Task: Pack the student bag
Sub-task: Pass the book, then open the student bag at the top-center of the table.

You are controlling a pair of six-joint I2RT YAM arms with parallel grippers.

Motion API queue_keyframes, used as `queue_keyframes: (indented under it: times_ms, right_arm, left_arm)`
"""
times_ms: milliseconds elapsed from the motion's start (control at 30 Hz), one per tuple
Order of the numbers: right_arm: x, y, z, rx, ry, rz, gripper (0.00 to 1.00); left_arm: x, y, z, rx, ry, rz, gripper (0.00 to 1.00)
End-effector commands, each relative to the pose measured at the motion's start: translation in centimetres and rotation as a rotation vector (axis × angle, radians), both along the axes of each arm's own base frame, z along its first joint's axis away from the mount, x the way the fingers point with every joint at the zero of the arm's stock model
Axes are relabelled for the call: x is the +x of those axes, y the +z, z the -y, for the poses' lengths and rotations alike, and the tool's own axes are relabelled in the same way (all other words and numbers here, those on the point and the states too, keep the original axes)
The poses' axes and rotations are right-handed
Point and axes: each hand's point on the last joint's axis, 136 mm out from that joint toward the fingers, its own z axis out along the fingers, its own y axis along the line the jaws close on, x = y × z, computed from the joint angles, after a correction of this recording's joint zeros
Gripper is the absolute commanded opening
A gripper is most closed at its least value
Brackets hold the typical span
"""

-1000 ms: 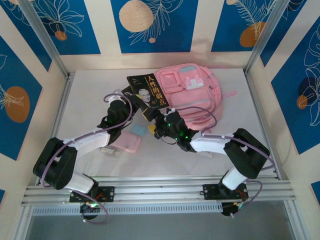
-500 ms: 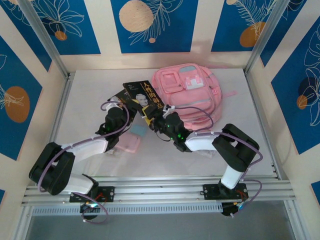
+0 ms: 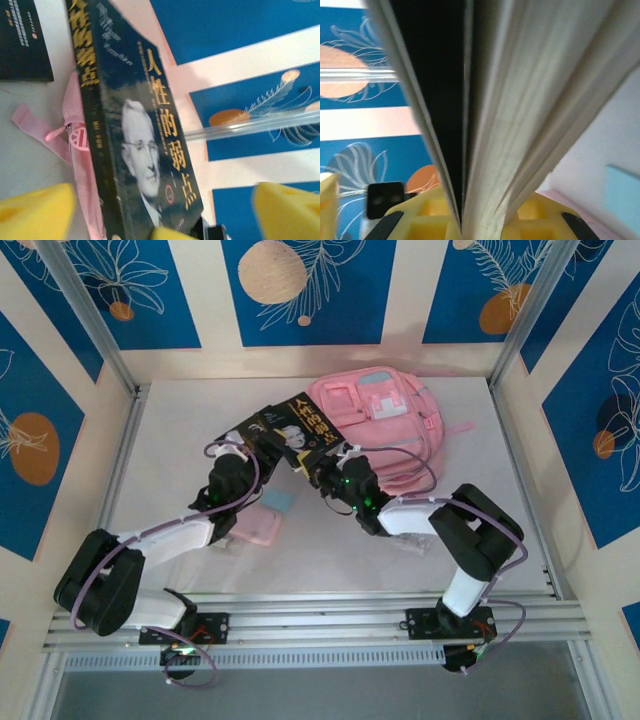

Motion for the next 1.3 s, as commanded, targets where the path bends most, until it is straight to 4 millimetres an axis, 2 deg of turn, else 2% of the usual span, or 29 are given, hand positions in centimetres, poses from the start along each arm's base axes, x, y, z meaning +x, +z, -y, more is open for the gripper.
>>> queue_keyframes:
  times_ms: [0, 67, 233, 367, 600, 767, 867, 1100, 1267]
  right_arm:
    - [-0.2, 3.9, 2.5, -0.097, 0.051, 0.112, 0.0]
    - [-0.2, 3.8, 5.4, -0.238, 0.041, 0.093, 0.0]
    - [-1.0, 4.4, 14.0, -0.583, -0.068, 0.056, 0.0]
    - [-1.7, 5.6, 20.0, -0.674, -0.14, 0.023, 0.01]
    - [-3.3, 7.4, 27.3, -0.69, -0.245, 0.01, 0.0]
    - [-4.7, 8.0, 30.3, -0.636, -0.29, 0.002, 0.0]
    - [-5.2, 7.8, 31.1, -0.601, -0.305, -0.005, 0.0]
    - [-5.5, 7.1, 31.3, -0.546, -0.3, -0.015, 0.0]
    - [-5.5, 7.2, 31.4, -0.54, -0.303, -0.014, 0.0]
  left_arm:
    - [-0.6, 2.3, 2.6, 0.211, -0.174, 0.125, 1.0]
    - [-0.6, 2.0, 4.0, 0.328, -0.262, 0.149, 1.0]
    - [-1.2, 0.7, 8.8, 0.592, -0.515, 0.248, 0.98]
    - [-0.9, -1.1, 12.3, 0.766, -0.688, 0.291, 0.95]
    - [0.9, -4.7, 16.7, 1.079, -0.892, 0.387, 0.94]
    - [2.3, -7.5, 18.9, 1.251, -0.988, 0.438, 0.96]
    - [3.0, -9.2, 19.7, 1.304, -1.039, 0.451, 0.96]
    - [4.0, -12.4, 21.3, 1.354, -1.116, 0.467, 0.95]
    - [4.7, -16.4, 20.9, 1.425, -1.197, 0.359, 0.97]
